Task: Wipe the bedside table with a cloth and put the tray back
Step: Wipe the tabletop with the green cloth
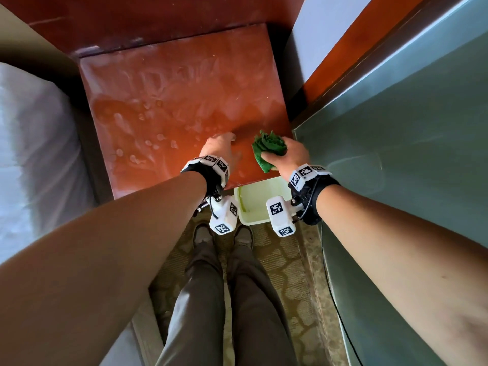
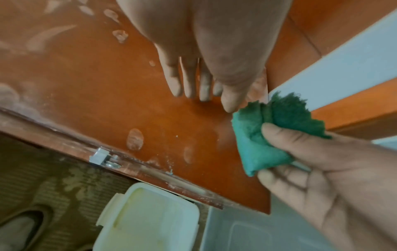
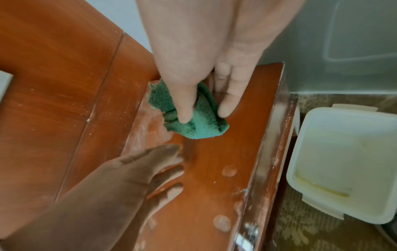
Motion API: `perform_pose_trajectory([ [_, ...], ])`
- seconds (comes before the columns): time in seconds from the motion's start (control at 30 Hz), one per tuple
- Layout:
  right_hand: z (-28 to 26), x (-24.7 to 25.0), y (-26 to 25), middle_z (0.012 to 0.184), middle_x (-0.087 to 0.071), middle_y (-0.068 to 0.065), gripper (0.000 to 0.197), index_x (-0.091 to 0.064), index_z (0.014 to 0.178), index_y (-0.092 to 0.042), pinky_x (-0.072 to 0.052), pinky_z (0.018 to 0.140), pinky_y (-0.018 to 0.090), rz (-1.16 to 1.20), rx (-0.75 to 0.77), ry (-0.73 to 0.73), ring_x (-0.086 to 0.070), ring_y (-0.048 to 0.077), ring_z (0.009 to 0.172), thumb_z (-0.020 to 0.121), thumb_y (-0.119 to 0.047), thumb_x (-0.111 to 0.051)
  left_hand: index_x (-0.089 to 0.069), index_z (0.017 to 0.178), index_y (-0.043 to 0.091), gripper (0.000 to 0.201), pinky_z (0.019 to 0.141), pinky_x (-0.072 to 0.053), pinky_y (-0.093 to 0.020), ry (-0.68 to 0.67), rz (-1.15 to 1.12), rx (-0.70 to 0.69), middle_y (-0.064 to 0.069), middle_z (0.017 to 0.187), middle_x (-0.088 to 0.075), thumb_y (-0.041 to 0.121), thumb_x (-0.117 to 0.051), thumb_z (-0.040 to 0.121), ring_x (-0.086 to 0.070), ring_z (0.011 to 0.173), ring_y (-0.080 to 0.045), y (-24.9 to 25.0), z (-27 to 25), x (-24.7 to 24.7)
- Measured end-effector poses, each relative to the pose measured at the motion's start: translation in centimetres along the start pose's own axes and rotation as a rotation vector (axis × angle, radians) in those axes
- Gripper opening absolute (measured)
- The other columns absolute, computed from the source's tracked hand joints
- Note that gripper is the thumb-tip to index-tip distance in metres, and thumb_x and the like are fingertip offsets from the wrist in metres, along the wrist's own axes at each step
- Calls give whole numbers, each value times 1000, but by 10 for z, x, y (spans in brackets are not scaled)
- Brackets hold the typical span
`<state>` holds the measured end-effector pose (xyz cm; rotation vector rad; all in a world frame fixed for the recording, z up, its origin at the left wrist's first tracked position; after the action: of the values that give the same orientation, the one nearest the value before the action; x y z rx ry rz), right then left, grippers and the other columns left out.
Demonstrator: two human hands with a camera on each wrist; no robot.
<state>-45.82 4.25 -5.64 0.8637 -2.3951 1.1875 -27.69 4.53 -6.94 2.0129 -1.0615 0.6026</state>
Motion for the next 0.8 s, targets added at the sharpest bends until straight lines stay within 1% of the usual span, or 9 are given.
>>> perform_pose_trajectory([
  [0.13, -10, -18, -20, 103, -71, 8, 33, -67, 107, -13, -61, 72, 45, 124, 3, -43, -71, 25, 89, 81, -32, -76, -58, 132, 18, 42, 83, -52, -25, -21, -259, 50, -2, 123, -66, 40, -56, 96, -66, 104, -20, -2, -12, 14],
  [0.2, -14, -26, -31, 102, -72, 7, 31, -69, 106, -15, -61, 71, 45, 134, 14, -71, -71, 24, 87, 84, -36, -72, -59, 129, 16, 45, 82, -58, -32, -54, -391, 92, -4, 117, -68, 47, -53, 96, -70, 93, -22, -6, -19, 20],
  [0.27, -17, -35, -42, 98, -73, 6, 30, -70, 100, -21, -60, 73, 47, 90, 41, -92, -71, 26, 87, 82, -45, -67, -61, 121, 15, 48, 72, -62, -41, -69, -525, 142, -8, 107, -71, 54, -52, 95, -72, 82, -24, -12, -25, 25],
  [0.37, -18, -50, -58, 96, -73, 7, 33, -70, 93, -21, -58, 75, 52, 71, 65, -172, -71, 29, 86, 83, -50, -59, -63, 113, 17, 52, 66, -62, -44, -81, -686, 233, -10, 101, -71, 62, -56, 89, -72, 80, -27, -23, -33, 37],
  [0.47, -23, -62, -75, 107, -71, 10, 35, -69, 106, -12, -55, 87, 50, 162, 15, -265, -68, 28, 97, 89, -42, -60, -63, 102, 19, 50, 75, -60, -50, -72, -748, 299, -13, 104, -70, 65, -61, 83, -70, 91, -31, -37, -38, 48],
  [0.57, -23, -69, -83, 111, -70, 7, 45, -66, 114, -12, -53, 94, 47, 281, -97, -302, -66, 25, 103, 84, -46, -65, -65, 114, 17, 46, 77, -60, -41, -54, -795, 322, -10, 107, -69, 53, -67, 85, -68, 91, -27, -53, -43, 56],
  [0.63, -21, -72, -88, 114, -69, 11, 32, -65, 109, -11, -53, 93, 45, 385, -143, -318, -64, 27, 106, 89, -37, -64, -63, 123, 16, 42, 71, -58, -33, -64, -808, 292, -6, 108, -68, 38, -70, 88, -66, 88, -22, -65, -46, 60],
  [0.73, -18, -74, -94, 114, -67, 11, 12, -63, 100, -14, -55, 78, 38, 539, -237, -292, -63, 25, 103, 94, -24, -61, -64, 122, 14, 38, 79, -60, -42, -92, -874, 333, -8, 114, -69, 12, -74, 85, -69, 94, -29, -84, -47, 61],
  [0.8, -15, -76, -95, 112, -66, 9, 8, -62, 97, -14, -54, 71, 35, 579, -279, -262, -62, 24, 102, 95, -21, -60, -66, 117, 13, 35, 88, -57, -50, -109, -890, 359, -13, 114, -70, 7, -74, 84, -69, 100, -34, -93, -48, 61],
])
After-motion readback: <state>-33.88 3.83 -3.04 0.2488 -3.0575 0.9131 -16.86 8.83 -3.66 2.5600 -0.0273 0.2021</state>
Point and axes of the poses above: each hand's wrist, its own z-axis towards the middle knuckle, its own x-axis out of the back of the hand, y = z × x, the point moved 2 cm from there along z, towards the middle knuckle
